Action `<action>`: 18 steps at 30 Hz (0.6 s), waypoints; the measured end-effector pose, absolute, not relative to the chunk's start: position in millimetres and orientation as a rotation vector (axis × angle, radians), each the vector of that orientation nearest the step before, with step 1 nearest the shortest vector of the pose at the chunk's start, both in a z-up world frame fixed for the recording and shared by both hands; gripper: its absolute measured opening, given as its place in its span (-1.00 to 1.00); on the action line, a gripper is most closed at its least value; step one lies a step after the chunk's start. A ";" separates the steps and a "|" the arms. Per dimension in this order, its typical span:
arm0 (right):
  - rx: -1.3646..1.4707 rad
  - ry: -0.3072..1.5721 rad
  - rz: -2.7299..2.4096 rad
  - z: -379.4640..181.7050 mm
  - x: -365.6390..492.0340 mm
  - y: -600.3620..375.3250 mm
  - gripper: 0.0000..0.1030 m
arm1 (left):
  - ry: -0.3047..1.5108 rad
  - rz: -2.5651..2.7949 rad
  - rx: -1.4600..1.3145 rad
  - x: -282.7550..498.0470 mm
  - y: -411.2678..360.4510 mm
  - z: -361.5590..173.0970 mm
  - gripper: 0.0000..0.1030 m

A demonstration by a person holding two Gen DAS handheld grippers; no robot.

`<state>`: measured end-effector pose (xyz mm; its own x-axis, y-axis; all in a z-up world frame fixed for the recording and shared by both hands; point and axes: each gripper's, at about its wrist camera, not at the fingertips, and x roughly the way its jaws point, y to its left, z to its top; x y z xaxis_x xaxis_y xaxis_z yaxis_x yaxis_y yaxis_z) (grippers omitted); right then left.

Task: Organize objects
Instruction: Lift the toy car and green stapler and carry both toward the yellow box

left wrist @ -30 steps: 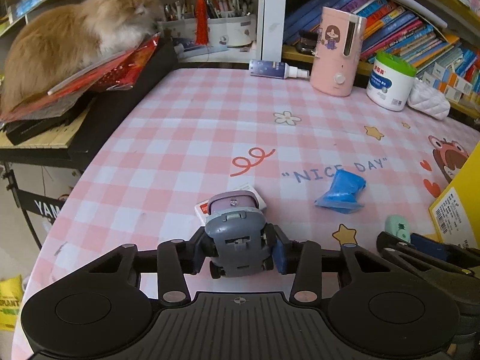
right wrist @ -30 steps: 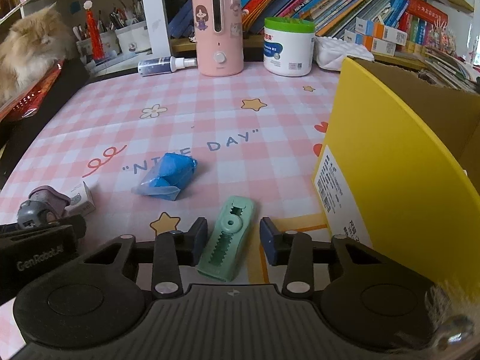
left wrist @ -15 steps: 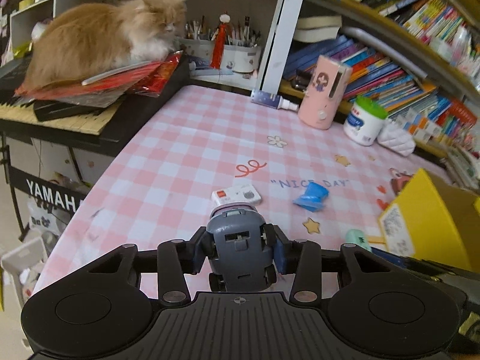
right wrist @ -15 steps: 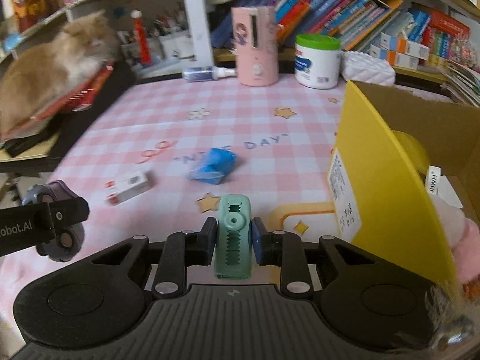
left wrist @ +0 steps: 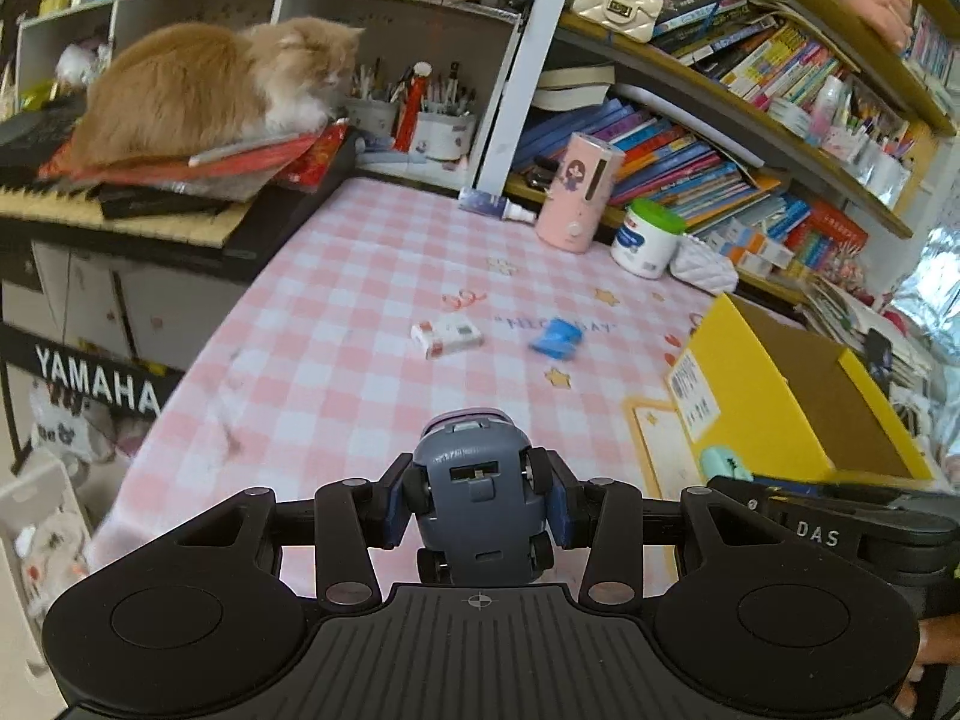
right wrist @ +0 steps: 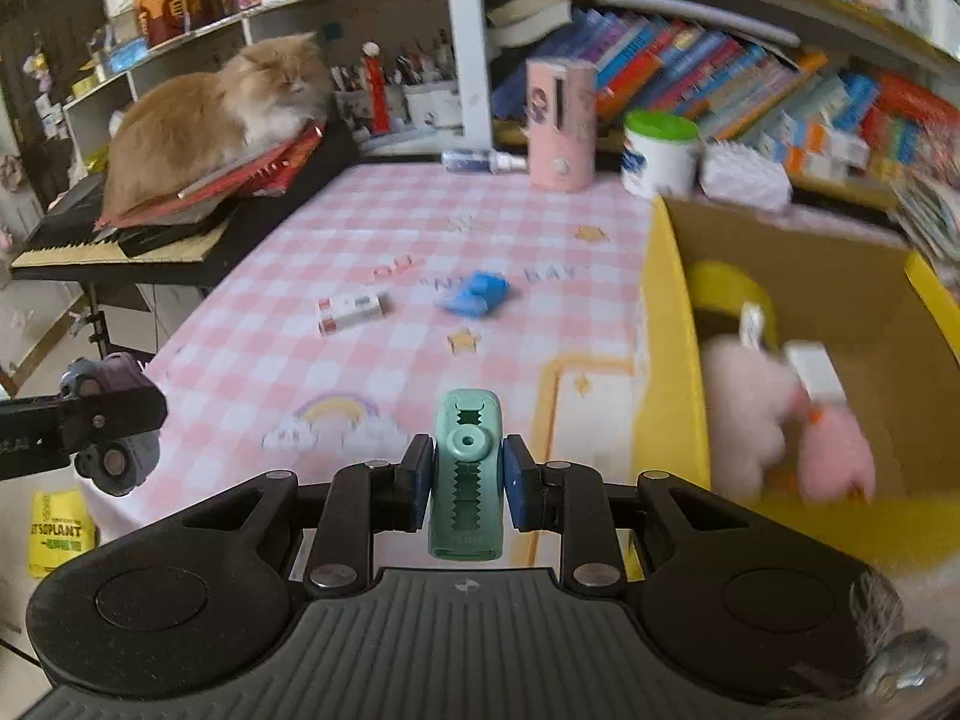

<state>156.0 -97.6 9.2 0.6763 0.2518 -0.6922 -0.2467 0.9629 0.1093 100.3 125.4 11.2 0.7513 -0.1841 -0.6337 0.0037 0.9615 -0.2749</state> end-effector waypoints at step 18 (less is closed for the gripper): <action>0.081 0.776 0.233 8.0 28.3 -103.8 -0.55 | 0.752 -0.212 -0.285 -7.7 113.5 13.1 -0.20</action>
